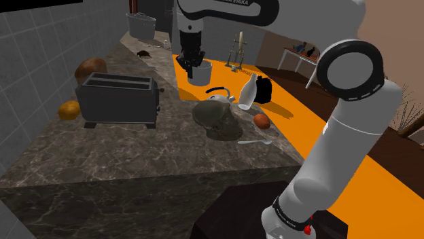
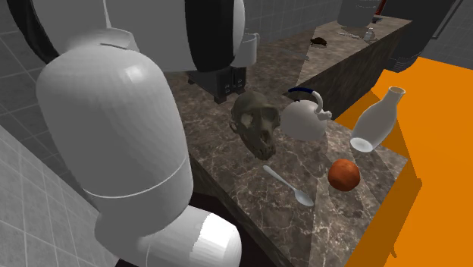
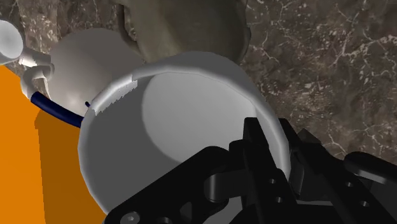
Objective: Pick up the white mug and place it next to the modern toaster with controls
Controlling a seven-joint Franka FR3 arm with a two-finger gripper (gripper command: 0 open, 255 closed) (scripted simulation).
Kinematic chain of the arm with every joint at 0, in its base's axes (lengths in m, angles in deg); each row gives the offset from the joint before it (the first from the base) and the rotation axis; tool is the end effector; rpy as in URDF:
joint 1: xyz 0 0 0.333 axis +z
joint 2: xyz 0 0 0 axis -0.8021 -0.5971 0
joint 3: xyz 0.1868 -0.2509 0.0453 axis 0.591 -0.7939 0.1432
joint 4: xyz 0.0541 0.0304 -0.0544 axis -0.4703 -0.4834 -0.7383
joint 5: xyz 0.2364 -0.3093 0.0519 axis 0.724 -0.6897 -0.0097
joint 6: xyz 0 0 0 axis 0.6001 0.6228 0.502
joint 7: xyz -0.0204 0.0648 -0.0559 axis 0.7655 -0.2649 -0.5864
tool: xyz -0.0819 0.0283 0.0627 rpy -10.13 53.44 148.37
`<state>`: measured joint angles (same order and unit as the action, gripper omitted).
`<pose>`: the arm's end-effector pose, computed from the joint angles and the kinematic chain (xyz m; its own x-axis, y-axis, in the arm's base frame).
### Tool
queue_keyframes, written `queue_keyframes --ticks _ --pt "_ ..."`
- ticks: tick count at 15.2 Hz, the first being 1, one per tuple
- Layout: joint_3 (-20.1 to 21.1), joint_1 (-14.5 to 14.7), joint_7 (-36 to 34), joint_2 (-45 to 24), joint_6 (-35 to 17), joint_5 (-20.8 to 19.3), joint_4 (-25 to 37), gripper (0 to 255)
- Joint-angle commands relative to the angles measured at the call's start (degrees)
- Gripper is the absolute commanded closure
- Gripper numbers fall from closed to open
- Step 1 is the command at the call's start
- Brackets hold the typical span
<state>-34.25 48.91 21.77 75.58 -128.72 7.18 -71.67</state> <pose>0.5768 0.0690 0.6044 0.9990 0.0000 -0.0455 0.0074 -0.9868 0.1620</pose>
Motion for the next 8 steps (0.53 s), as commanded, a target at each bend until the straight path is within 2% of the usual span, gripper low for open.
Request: queue_keyframes --ticks 1,2,3,8 --pt "0.70 1.27 -1.41 -5.49 2.34 -1.32 7.45 255" --pt "0.91 2.03 -1.93 -8.47 3.63 -2.07 11.53 255" --pt "1.23 3.52 -2.63 -13.91 6.27 -3.51 19.31 255" --pt "0.94 2.98 -3.12 -12.14 1.48 -2.89 12.78 255"
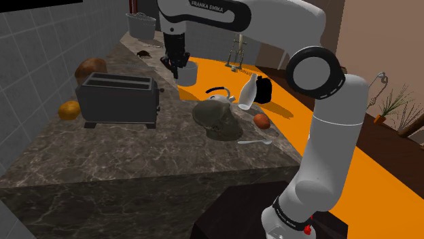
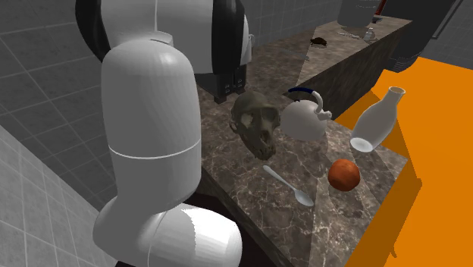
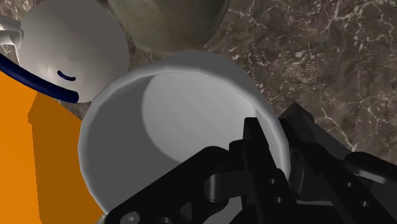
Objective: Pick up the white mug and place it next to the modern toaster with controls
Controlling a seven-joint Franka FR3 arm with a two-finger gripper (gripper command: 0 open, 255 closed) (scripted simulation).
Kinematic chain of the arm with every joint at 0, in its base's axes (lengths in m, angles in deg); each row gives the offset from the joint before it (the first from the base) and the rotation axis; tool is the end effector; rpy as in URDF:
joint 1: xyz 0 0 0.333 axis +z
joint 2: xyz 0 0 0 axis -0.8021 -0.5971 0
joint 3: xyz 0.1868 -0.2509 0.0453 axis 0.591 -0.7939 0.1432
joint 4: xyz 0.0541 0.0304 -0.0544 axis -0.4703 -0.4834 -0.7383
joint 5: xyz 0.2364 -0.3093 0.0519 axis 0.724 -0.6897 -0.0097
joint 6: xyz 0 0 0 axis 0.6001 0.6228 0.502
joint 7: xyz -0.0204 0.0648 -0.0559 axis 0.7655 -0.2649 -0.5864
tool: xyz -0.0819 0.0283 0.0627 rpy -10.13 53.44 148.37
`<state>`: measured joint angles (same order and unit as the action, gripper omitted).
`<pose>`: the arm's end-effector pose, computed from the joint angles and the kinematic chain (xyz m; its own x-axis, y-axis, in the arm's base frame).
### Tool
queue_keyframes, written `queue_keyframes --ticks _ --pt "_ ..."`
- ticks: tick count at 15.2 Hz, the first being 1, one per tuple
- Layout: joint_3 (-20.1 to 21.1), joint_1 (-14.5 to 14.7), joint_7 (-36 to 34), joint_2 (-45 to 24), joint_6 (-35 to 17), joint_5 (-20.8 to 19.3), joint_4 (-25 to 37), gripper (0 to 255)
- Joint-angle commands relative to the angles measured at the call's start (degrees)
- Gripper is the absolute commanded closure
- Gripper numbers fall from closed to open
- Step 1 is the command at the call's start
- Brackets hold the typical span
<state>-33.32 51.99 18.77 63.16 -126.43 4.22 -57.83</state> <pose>0.6323 0.0957 0.5841 0.9990 -0.0011 -0.0455 0.0062 -0.9869 0.1614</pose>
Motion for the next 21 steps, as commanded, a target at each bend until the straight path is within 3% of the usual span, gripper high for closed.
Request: queue_keyframes --ticks 1,21 --pt "0.00 -0.22 -0.24 0.55 -1.71 0.15 -2.22 255" --pt "-0.28 -1.43 -2.44 1.84 -17.53 0.18 -19.47 255"
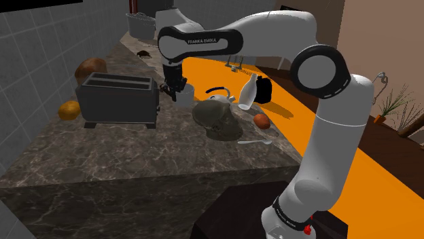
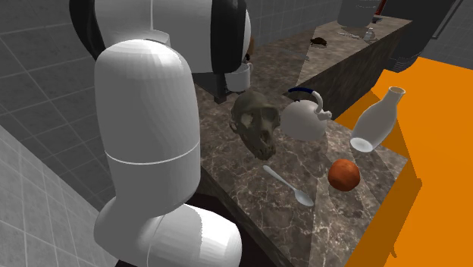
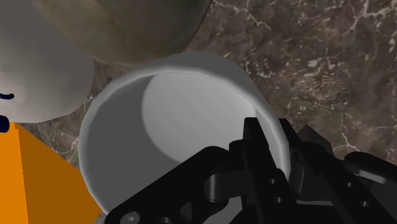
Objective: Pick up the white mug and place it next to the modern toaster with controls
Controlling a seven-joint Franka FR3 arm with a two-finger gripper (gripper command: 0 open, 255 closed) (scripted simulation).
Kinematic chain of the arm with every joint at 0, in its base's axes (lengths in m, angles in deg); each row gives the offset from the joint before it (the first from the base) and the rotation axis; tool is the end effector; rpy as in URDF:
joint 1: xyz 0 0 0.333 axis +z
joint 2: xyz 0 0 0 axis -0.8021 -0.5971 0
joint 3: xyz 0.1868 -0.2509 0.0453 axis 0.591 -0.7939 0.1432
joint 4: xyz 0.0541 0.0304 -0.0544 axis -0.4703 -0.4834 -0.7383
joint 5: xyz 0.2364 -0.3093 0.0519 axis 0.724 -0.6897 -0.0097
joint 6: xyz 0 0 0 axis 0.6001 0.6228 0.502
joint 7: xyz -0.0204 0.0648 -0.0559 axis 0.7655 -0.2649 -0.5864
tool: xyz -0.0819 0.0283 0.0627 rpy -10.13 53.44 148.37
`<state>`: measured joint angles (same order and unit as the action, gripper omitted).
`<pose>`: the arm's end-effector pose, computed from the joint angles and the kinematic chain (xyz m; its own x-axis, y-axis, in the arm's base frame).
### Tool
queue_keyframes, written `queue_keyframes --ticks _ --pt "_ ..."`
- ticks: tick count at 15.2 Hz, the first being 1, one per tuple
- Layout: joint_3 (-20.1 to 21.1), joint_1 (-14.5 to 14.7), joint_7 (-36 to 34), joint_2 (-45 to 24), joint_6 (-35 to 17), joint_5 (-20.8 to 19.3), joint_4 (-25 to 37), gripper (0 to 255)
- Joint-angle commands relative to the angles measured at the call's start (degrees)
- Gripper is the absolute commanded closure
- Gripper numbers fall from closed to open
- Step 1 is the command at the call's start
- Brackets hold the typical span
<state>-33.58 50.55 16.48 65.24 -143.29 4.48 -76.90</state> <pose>0.6313 0.0956 0.4740 0.9990 -0.0013 -0.0456 0.0061 -0.9868 0.1616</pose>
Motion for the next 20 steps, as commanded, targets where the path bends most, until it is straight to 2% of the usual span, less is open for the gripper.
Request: queue_keyframes --ticks 1,20 --pt "-0.04 -0.01 -0.27 -0.34 -1.38 -0.14 -1.04 255" --pt "-0.70 -0.05 -3.00 -4.34 -14.14 -2.11 -10.16 255"
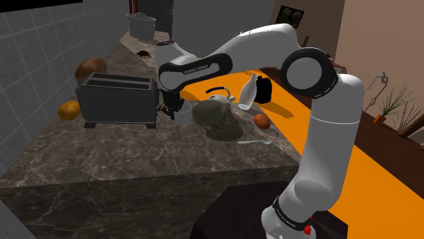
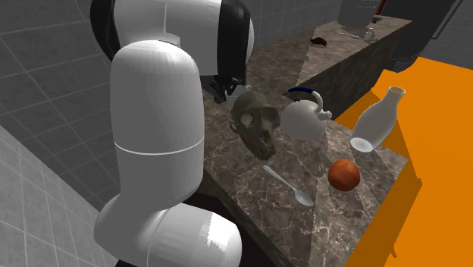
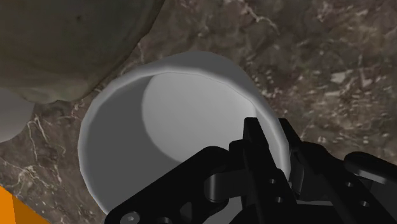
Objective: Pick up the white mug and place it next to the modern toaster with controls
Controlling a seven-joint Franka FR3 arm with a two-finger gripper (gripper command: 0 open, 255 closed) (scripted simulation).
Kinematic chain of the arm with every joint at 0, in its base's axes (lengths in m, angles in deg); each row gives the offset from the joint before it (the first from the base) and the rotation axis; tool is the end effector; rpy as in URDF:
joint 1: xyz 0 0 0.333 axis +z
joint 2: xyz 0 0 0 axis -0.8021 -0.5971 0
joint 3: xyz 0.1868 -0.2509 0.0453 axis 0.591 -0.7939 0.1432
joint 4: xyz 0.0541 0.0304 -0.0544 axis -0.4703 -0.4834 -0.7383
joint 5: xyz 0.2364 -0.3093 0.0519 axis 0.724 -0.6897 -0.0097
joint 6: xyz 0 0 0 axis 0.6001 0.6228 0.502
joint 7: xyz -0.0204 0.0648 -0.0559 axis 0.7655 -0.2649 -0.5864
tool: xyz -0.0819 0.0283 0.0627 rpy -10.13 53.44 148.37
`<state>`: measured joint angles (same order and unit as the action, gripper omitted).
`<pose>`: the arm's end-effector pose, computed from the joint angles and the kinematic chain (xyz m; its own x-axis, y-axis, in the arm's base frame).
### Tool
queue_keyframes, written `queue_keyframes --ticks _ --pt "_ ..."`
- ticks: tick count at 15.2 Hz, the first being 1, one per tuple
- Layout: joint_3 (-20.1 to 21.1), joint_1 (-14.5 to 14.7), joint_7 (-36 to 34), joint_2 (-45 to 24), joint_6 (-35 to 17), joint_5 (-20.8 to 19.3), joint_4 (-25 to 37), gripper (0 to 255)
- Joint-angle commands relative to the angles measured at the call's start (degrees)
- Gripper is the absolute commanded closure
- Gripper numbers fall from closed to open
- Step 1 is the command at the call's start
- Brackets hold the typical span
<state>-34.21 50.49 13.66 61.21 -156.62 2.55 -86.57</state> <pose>0.6323 0.0961 0.3696 0.9990 -0.0014 -0.0454 0.0060 -0.9869 0.1613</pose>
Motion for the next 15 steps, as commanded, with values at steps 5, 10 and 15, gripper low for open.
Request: queue_keyframes --ticks 5,10,15 --pt "-0.29 0.09 -0.84 -1.63 -3.30 -0.78 -1.74 255" --pt "-0.29 0.09 -0.84 -1.64 -3.29 -0.78 -1.73 255" --pt "-0.29 0.09 -0.84 -1.63 -3.29 -0.78 -1.74 0"
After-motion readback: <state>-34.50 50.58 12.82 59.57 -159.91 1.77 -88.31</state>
